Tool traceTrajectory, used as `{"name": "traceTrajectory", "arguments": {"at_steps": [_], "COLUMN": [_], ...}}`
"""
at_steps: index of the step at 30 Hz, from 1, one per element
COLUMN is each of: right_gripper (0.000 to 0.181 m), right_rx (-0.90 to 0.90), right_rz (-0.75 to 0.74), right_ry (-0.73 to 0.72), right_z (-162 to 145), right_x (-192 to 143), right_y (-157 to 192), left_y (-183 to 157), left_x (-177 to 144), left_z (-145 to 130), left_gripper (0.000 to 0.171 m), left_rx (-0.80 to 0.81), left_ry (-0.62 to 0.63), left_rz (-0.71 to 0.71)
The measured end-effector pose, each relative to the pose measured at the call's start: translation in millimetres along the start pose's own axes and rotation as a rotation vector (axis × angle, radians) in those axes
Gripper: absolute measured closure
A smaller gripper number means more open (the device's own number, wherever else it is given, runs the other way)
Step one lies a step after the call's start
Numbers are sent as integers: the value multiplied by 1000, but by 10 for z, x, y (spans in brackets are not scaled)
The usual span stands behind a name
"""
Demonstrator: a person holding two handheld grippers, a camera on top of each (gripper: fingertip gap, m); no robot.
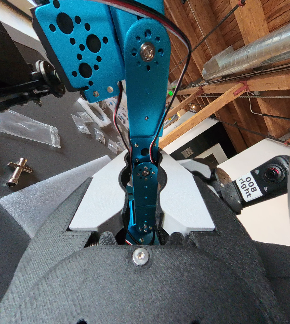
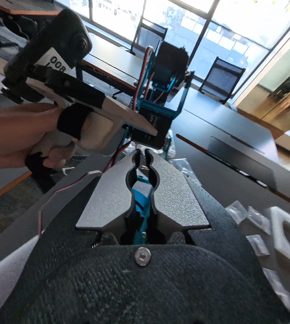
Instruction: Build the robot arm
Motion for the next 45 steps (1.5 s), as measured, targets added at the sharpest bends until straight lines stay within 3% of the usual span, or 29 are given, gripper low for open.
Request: {"name": "traceTrajectory", "arguments": {"at_steps": [3,8,16,21,24,27,35,45], "right_gripper": [168,130,117,115,114,113,115,131], "right_rx": [-144,-440,-923,-1010,-1040,-1026,-1097,-1183], "right_rz": [-30,15,170,247,278,325,416,471], "right_ry": [-43,-68,-116,-142,-161,-192,-205,-135], "right_z": [68,175,321,373,368,384,412,452], "right_x": [-117,-26,173,229,279,305,365,416], "right_y": [-131,-370,-388,-382,-382,-419,-444,-393], "left_y": [-1,-9,-83,-249,-305,-361,-486,-433], "left_x": [-52,-159,-189,-140,-85,-83,-154,-179], "left_z": [-5,-28,-83,-254,-323,-351,-434,-480], "left_gripper": [146,147,140,110,108,117,141,147], "left_rx": [-29,-40,-31,24,102,145,100,50], "left_ry": [17,4,23,1,1,-21,-105,-148], "left_rz": [-20,-11,48,232,429,547,563,450]}}
Point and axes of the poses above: each gripper's, where its closed fingertips meet, x out along the fingers, z out of its top, y = z × x across the jaws, the point moved 8 cm from there along -x, back along the fingers, and after that the axes turned 11 degrees about y, right-handed, at the moved point
